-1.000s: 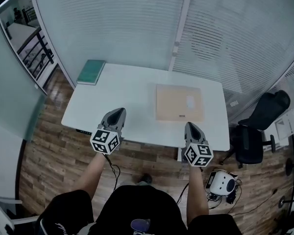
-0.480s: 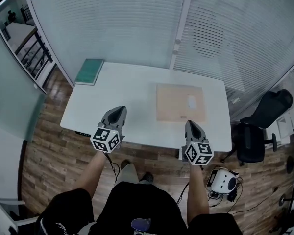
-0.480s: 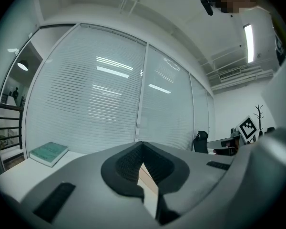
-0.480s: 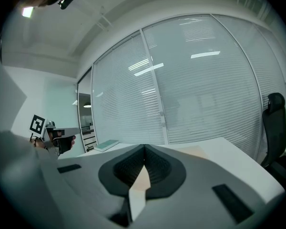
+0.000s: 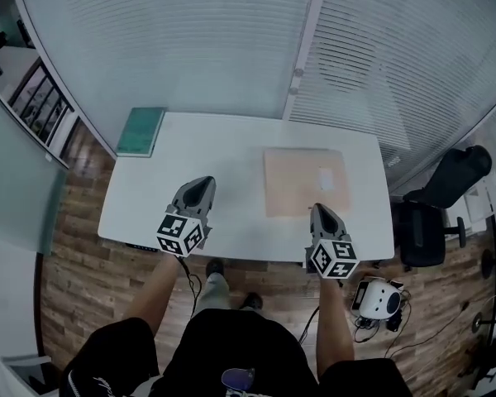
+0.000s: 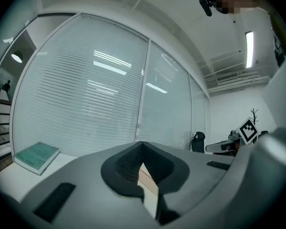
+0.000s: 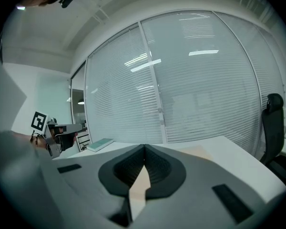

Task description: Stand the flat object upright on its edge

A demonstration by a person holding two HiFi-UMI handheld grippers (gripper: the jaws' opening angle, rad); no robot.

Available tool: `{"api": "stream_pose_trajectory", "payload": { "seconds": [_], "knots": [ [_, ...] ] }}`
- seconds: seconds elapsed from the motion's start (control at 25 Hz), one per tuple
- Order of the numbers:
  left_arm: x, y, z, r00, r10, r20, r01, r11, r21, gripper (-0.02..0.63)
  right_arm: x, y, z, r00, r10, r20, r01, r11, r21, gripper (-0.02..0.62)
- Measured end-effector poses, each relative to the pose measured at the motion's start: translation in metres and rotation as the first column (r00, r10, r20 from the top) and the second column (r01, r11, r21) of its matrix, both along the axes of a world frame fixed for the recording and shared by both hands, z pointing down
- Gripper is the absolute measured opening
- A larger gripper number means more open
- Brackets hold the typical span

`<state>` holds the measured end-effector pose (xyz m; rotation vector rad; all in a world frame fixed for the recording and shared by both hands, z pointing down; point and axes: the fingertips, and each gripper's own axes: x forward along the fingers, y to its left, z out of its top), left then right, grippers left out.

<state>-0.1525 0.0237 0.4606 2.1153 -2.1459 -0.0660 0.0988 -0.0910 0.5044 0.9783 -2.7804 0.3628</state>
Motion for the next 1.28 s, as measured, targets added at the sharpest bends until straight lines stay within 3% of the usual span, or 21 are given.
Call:
{"api": "stream_pose_trajectory", "payload": {
  "seconds": [0.4,0.72,1.28],
  "knots": [
    [-0.052,-0.063,0.007,0.993,0.118,-0.008,-0.118,0.993,-0.015,0.02,-0.042,-0.032,0.005,0.993,0.118,-0.018,-0.119,0.993,-0.006,0.021],
    [-0.071,-0.112,0.022,0.973,0.23,-0.02,-0.231,0.972,-0.039,0.02,-0.049,-0.042,0.015,0.97,0.239,-0.034,-0.24,0.971,-0.021,0.021],
    [-0.029,-0.183,0.056,0.908,0.419,-0.021,-0.42,0.904,-0.079,0.02,-0.013,-0.043,0.049,0.909,0.408,-0.082,-0.413,0.909,-0.059,0.021]
  ]
}}
